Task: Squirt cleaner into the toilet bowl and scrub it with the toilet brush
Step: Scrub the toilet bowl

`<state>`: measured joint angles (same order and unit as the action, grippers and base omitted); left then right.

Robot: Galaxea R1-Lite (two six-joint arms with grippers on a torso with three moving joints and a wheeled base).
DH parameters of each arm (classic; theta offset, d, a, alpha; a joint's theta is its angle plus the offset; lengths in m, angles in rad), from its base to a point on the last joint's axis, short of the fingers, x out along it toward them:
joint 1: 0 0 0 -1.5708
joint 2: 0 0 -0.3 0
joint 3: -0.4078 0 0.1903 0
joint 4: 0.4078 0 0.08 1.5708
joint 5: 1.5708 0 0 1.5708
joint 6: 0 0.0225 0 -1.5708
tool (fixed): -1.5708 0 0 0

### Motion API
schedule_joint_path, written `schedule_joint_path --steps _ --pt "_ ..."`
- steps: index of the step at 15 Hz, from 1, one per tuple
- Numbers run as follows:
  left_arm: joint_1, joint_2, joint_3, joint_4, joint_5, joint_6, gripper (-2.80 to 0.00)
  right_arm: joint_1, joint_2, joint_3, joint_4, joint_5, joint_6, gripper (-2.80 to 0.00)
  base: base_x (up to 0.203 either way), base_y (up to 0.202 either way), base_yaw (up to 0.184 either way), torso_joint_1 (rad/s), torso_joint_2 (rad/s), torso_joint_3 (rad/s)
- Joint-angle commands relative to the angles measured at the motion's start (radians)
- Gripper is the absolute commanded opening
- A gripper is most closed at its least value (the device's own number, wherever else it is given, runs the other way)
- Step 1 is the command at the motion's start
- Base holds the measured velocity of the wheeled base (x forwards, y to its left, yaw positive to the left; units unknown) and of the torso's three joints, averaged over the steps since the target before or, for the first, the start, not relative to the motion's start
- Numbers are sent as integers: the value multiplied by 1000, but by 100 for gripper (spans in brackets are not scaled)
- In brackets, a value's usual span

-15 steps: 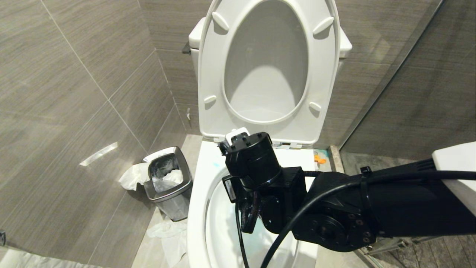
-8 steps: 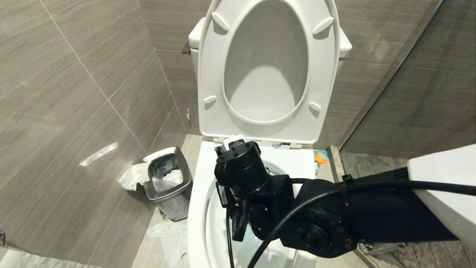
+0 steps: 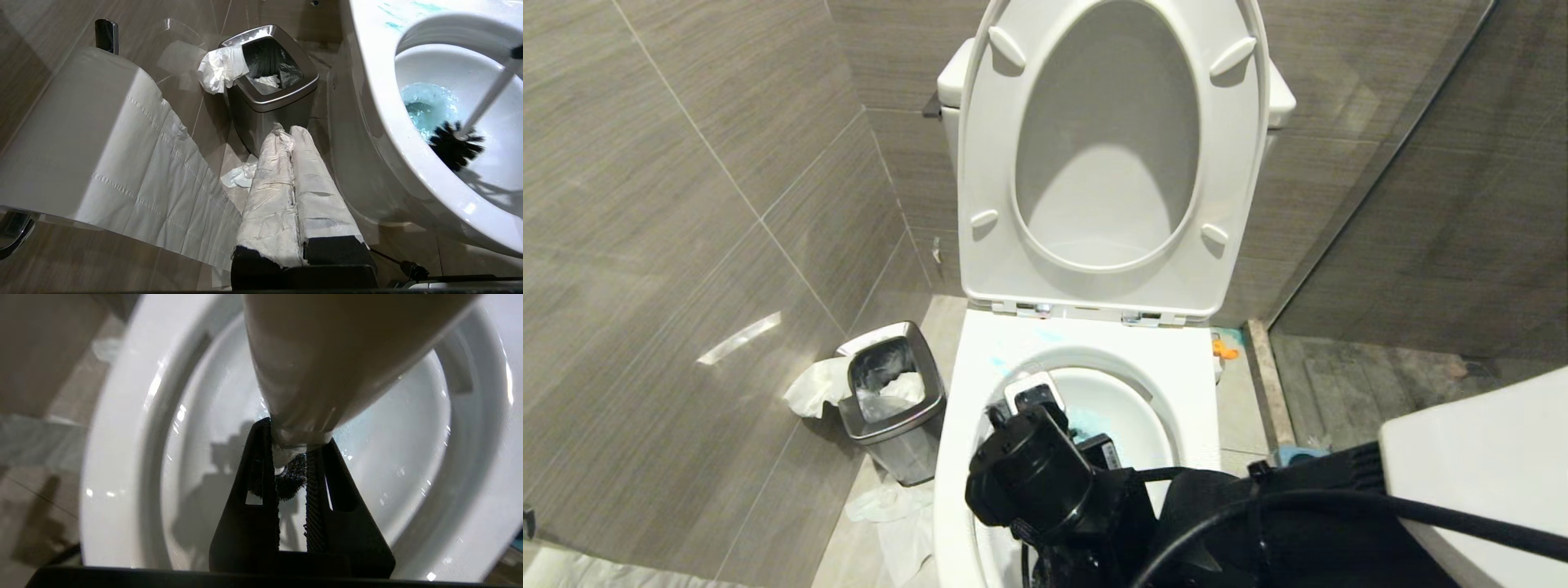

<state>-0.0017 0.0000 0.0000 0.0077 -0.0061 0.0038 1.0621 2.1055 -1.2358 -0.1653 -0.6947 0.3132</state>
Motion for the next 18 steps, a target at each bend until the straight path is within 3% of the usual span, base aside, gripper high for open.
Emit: schedule_joint_path --steps 1,4,8,15,18 --pt "0 2 2 0 0 -1 -280 -13 -119 152 2 -9 4 -280 0 0 0 0 0 0" --pt "0 2 3 0 0 -1 -280 -121 -159 186 -34 -3 5 -280 0 0 0 0 0 0" --pt "0 2 3 0 0 0 -280 -193 -46 57 -128 21 -28 -280 0 0 0 0 0 0" --pt "0 2 3 0 0 -1 -280 -192 141 -278 -130 75 -152 -280 0 0 0 0 0 0" --pt "-1 2 3 0 0 -1 -280 -141 171 -322 -124 94 -170 -280 0 0 0 0 0 0"
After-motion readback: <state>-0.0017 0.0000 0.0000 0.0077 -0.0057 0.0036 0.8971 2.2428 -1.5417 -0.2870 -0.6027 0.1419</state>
